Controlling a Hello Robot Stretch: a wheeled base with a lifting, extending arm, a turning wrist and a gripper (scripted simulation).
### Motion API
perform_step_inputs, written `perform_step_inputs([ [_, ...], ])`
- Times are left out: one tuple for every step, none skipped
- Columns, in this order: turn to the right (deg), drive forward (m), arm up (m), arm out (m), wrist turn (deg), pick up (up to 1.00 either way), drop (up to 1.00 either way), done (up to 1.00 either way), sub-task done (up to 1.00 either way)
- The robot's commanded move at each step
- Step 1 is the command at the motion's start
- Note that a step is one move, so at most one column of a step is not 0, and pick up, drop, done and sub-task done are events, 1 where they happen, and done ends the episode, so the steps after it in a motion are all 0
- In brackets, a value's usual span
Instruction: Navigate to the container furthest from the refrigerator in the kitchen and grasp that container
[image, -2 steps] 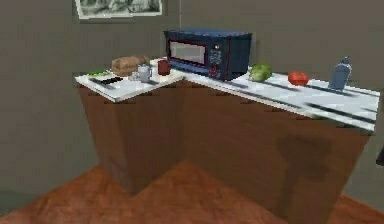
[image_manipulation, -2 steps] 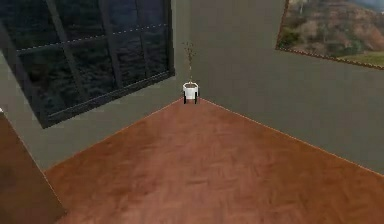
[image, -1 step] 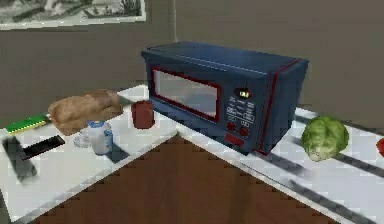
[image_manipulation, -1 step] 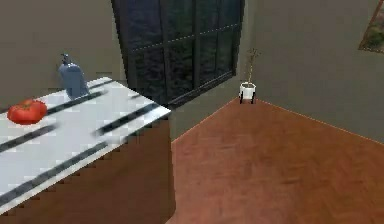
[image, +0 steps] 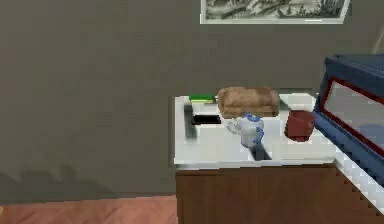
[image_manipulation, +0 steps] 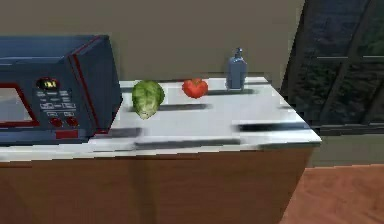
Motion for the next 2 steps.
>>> perform_step_inputs([
  [-45.0,0.00,0.00,0.00,0.0,0.00,0.00,0.00,0.00],
  [-12.0,0.00,0.00,0.00,0.0,0.00,0.00,0.00,0.00],
])
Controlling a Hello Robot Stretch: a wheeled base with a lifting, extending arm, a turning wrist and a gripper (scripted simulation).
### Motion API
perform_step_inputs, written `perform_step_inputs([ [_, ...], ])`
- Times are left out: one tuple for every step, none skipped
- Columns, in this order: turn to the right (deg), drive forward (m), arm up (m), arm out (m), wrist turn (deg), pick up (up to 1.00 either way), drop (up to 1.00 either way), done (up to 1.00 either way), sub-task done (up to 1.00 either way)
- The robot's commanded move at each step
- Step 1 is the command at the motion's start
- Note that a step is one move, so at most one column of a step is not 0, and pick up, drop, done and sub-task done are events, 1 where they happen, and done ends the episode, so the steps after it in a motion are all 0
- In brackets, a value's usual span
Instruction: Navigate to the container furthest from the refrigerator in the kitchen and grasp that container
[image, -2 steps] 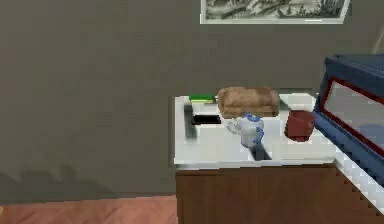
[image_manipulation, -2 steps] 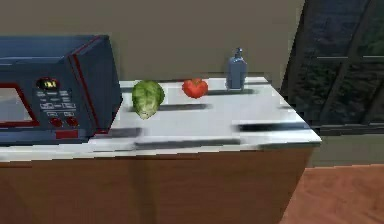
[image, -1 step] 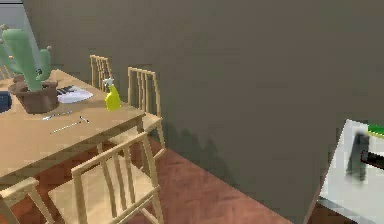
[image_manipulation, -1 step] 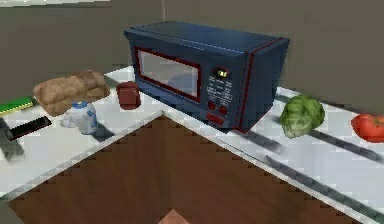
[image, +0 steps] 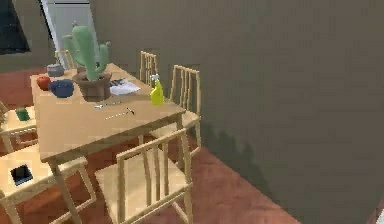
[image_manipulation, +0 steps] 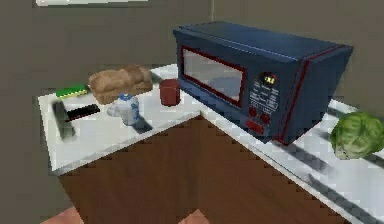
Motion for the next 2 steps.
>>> perform_step_inputs([
  [45.0,0.00,0.00,0.00,0.0,0.00,0.00,0.00,0.00],
  [45.0,0.00,0.00,0.00,0.0,0.00,0.00,0.00,0.00],
])
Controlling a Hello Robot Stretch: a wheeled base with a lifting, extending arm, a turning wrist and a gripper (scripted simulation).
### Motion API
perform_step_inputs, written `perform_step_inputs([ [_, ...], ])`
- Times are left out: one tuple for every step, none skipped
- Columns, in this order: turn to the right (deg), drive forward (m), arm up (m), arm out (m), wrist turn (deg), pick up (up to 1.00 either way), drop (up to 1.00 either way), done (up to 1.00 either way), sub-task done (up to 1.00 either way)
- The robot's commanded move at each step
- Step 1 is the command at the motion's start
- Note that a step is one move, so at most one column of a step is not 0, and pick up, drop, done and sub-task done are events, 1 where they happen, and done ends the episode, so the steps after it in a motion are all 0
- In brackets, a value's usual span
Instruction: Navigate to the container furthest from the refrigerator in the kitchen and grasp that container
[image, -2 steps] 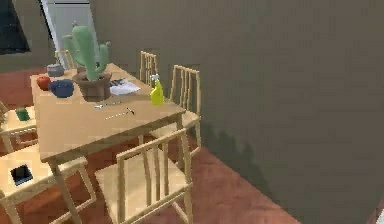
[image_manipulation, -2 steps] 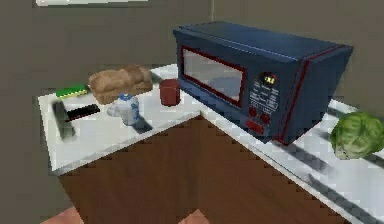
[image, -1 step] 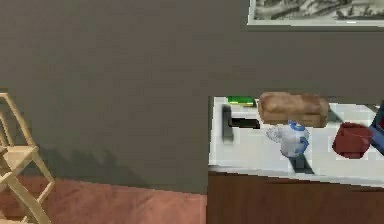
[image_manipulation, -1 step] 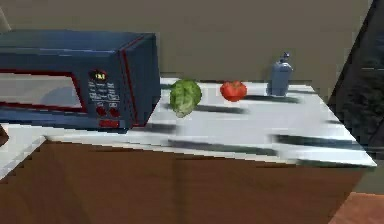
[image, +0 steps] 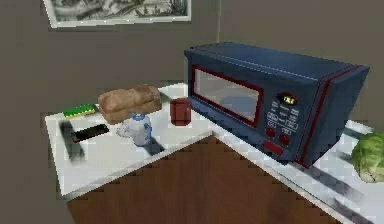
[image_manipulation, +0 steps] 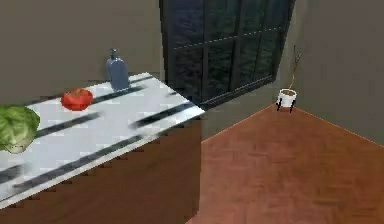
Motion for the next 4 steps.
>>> perform_step_inputs([
  [0.0,0.45,0.00,0.00,0.0,0.00,0.00,0.00,0.00],
  [-45.0,0.00,0.00,0.00,0.0,0.00,0.00,0.00,0.00],
  [-42.0,0.00,0.00,0.00,0.0,0.00,0.00,0.00,0.00],
  [-9.0,0.00,0.00,0.00,0.0,0.00,0.00,0.00,0.00],
])
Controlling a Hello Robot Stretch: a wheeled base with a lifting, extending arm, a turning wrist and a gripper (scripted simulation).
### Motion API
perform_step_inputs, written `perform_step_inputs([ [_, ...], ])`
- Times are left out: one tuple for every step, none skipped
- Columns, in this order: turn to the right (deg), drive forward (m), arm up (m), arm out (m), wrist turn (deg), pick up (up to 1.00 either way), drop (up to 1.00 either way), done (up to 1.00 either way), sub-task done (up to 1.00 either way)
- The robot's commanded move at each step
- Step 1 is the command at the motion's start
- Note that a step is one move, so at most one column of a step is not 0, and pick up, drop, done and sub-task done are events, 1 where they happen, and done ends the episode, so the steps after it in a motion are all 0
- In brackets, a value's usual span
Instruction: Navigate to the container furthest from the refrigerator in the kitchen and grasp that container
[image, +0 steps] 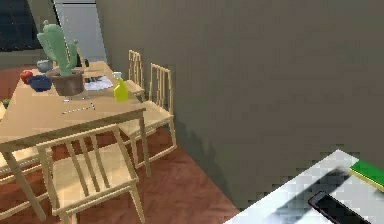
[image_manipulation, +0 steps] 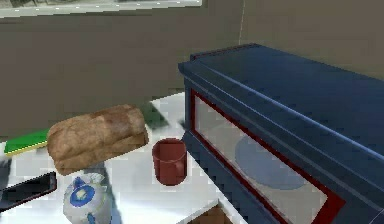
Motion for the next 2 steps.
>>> perform_step_inputs([
  [0.0,0.00,0.50,0.00,0.0,0.00,0.00,0.00,0.00],
  [0.0,0.00,0.38,0.00,0.0,0.00,0.00,0.00,0.00],
])
